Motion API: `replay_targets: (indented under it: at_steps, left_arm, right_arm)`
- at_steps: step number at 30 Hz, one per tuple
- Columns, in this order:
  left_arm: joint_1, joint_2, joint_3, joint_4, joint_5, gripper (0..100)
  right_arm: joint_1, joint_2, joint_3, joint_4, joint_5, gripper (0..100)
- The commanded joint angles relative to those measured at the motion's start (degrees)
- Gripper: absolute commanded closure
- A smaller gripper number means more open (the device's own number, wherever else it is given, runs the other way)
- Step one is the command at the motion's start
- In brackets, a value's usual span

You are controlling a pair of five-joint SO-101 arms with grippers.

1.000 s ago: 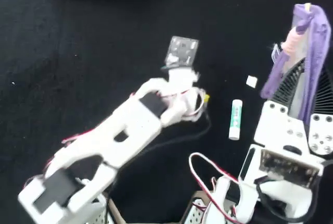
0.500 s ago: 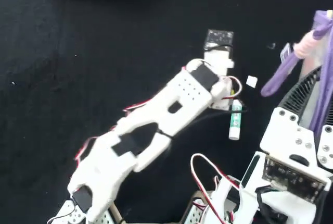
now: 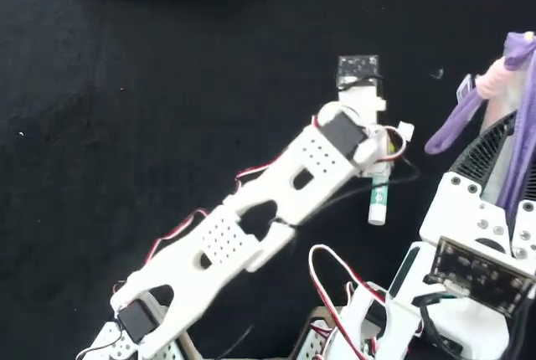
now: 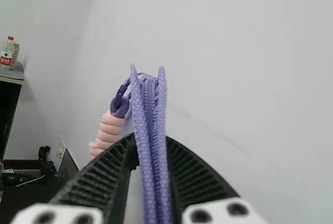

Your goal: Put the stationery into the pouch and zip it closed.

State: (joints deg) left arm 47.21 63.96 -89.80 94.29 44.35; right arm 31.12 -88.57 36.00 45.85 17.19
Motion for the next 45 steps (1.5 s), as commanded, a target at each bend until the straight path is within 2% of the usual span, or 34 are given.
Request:
replay_targets:
  at_steps: [1, 5, 14, 21, 33, 37, 45]
  left_arm:
    - [0.84, 1.85, -5.14, -2.37, 3.69, 81]
    - [0.04, 4.48, -3.12, -2.64, 9.49, 82]
    - [1.89, 5.54, -3.3, -5.63, 12.04, 81]
    - [5.93, 12.57, -3.3, -9.67, 12.31, 81]
    - [4.62, 14.42, -5.32, -9.58, 12.31, 82]
    - [4.44, 14.42, -5.32, -9.76, 11.87, 89]
    - [2.51, 13.98, -5.41, -9.58, 9.93, 94]
  right_arm:
    - [0.62, 0.48, -4.62, 0.09, -0.44, 98.8]
    - [0.62, 0.4, -6.29, 1.58, -0.7, 98.8]
    - [0.62, 0.31, -6.64, 2.99, -0.79, 98.8]
    - [0.35, 0.31, -8.4, 6.07, -0.79, 98.8]
    - [0.09, -3.47, -11.21, 8.18, -3.16, 98.8]
    - [0.09, -3.47, -11.12, 8.18, -3.16, 98.8]
    - [0.09, -3.65, -10.15, 8.18, -3.16, 98.8]
